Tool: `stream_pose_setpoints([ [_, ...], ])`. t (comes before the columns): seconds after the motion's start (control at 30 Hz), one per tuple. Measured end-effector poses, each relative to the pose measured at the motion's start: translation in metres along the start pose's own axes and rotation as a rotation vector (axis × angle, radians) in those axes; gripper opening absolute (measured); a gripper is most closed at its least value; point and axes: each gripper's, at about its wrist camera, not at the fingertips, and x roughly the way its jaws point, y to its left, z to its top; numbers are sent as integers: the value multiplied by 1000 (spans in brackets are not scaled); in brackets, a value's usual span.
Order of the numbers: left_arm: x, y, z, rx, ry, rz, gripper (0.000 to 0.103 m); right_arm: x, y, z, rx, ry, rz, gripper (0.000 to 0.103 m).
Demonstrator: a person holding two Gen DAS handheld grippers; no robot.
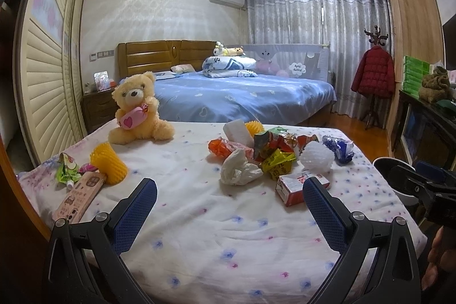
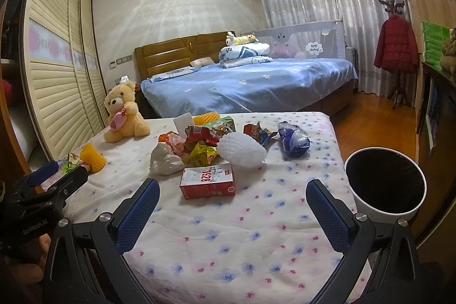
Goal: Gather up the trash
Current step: 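Approach the trash pile on the bed with both tools open, then grasp the crumpled tissue with the left tool while the right tool grasps the white milk carton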
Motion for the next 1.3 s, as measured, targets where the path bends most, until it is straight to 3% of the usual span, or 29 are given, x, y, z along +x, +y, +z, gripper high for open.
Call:
stream_pose_setpoints([
  [0.3, 30, 16, 0, -11, 62, -3, 102, 23, 6, -5, 14, 80, 41, 103],
  [0.7, 107, 45, 11, -31, 159, 13, 102, 77, 20, -11, 25, 213, 70, 103],
  [1.3, 215, 53, 29, 10, 311, -87, 93, 149, 24, -13, 34, 377, 32, 103],
])
